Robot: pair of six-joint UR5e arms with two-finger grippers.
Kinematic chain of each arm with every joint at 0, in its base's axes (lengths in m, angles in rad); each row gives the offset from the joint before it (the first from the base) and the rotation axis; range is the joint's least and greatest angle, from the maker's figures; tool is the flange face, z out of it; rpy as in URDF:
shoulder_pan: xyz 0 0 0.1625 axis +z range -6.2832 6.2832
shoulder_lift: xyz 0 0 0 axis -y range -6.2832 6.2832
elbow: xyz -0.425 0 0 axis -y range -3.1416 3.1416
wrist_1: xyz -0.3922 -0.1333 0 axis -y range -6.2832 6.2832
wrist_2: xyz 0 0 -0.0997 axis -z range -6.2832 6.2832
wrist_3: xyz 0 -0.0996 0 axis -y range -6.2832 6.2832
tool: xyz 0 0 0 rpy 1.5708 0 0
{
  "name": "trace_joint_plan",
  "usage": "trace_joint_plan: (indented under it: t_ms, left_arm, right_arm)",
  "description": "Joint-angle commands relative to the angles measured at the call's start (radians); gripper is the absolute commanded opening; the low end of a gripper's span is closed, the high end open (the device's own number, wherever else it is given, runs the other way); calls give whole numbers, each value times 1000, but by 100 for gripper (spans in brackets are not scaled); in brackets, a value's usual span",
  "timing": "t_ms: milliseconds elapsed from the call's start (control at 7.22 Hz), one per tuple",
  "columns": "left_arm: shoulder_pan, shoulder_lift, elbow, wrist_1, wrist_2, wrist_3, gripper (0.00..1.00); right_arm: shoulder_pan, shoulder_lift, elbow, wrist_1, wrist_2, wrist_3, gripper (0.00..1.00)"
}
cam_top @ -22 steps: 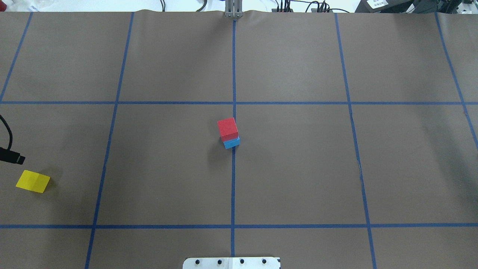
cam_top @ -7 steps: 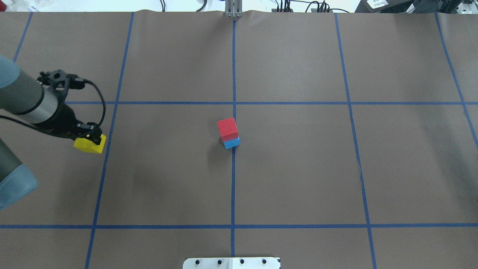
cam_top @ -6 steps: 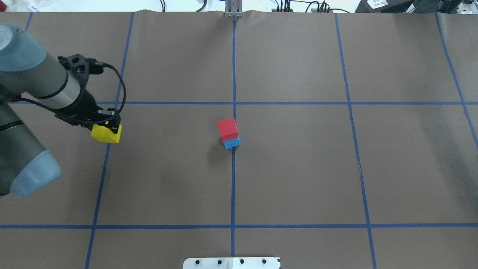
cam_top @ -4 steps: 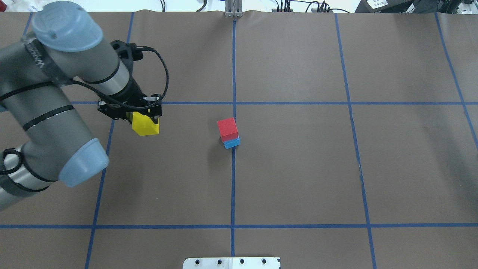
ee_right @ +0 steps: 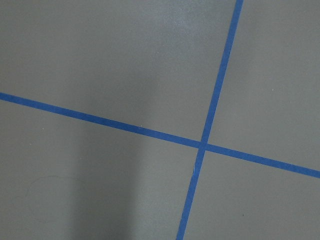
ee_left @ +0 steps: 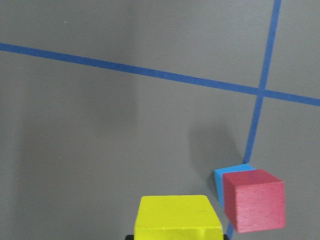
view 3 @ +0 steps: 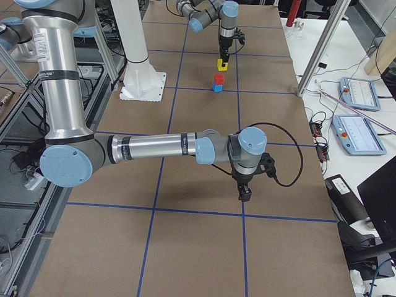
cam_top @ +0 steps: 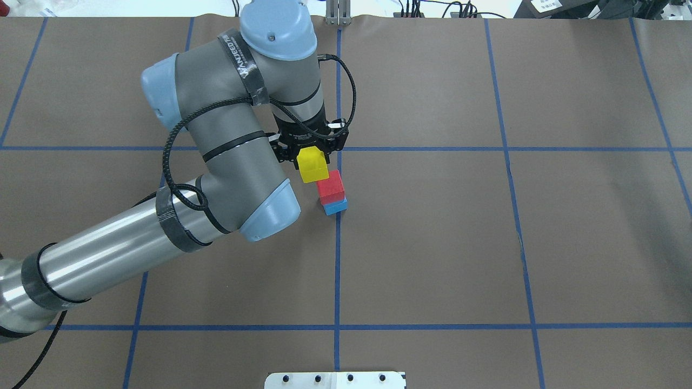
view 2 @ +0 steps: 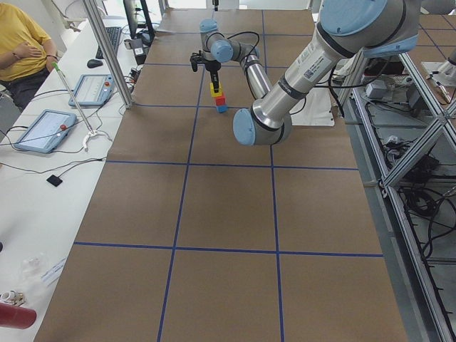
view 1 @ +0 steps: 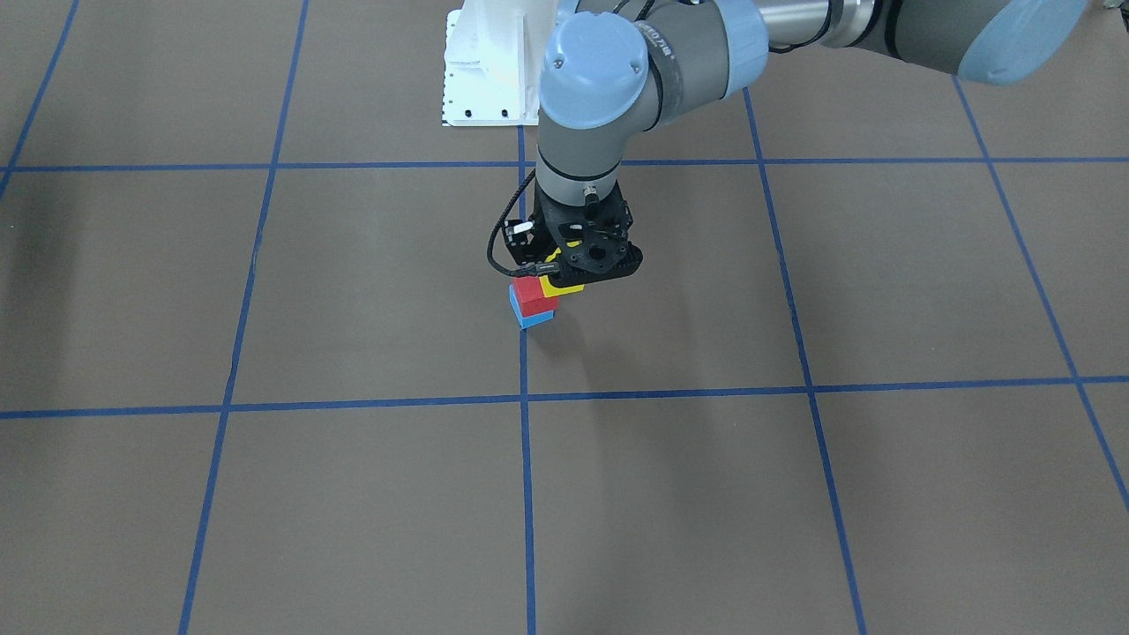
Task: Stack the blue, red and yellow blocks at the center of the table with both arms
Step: 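Carry the yellow block with the left gripper above the red cube, then lower the yellow block onto the red cube and open the left gripper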
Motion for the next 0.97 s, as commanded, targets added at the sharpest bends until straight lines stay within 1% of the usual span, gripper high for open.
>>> trace_joint_plan:
  t_ms: [0, 139, 277, 554, 831]
  left_arm:
    - [14, -37, 68, -28, 3, -11, 11]
    - [14, -40, 77, -28, 3, -9, 25]
    - [22, -40, 76, -26, 3, -8, 32]
    - [26, -37, 74, -22, 4, -8, 33]
    - [26, -36, 71, -18, 4, -8, 39]
  right_arm:
    - [0, 1, 0, 0, -1, -1, 100]
    - [0, 1, 0, 0, -1, -1, 100]
    - [0, 1, 0, 0, -1, 1, 100]
    - [0, 1, 0, 1, -1, -1, 100]
    - [0, 1, 0, 2, -1, -1, 100]
